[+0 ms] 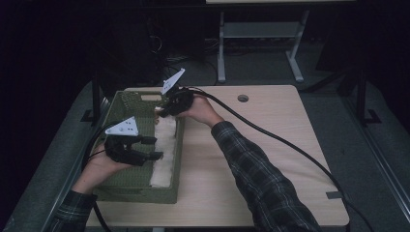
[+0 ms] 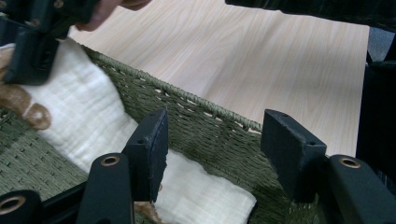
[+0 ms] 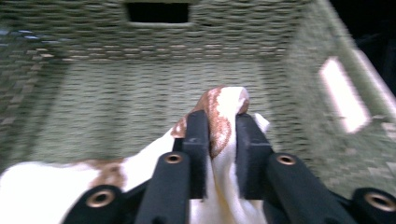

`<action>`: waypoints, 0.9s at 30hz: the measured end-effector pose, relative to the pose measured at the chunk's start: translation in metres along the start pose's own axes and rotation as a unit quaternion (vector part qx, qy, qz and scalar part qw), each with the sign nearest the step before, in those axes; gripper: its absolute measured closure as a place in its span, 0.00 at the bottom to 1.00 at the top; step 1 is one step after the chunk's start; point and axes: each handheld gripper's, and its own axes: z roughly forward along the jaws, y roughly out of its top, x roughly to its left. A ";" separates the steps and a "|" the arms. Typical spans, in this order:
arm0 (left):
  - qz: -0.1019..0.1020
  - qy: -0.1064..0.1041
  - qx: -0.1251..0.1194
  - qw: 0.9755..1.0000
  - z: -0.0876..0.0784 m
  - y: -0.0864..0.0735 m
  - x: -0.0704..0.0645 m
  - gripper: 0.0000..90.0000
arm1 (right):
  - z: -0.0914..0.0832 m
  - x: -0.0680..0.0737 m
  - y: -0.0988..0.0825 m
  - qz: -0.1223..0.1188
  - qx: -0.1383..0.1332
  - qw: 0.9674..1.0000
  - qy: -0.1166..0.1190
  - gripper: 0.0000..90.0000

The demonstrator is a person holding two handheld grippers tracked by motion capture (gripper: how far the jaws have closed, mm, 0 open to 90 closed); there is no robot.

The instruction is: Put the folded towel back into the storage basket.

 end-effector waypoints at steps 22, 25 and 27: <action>-0.006 0.003 -0.014 1.000 0.025 0.028 -0.010 0.41 | -0.050 -0.002 -0.011 0.023 -0.020 0.999 -0.017 0.57; -0.004 0.003 -0.013 1.000 0.032 0.035 -0.015 0.41 | -0.059 -0.002 -0.015 0.022 -0.021 0.999 -0.015 0.57; -0.003 0.003 -0.012 1.000 0.037 0.039 -0.018 0.40 | -0.067 -0.002 -0.019 0.026 -0.022 0.999 -0.014 0.56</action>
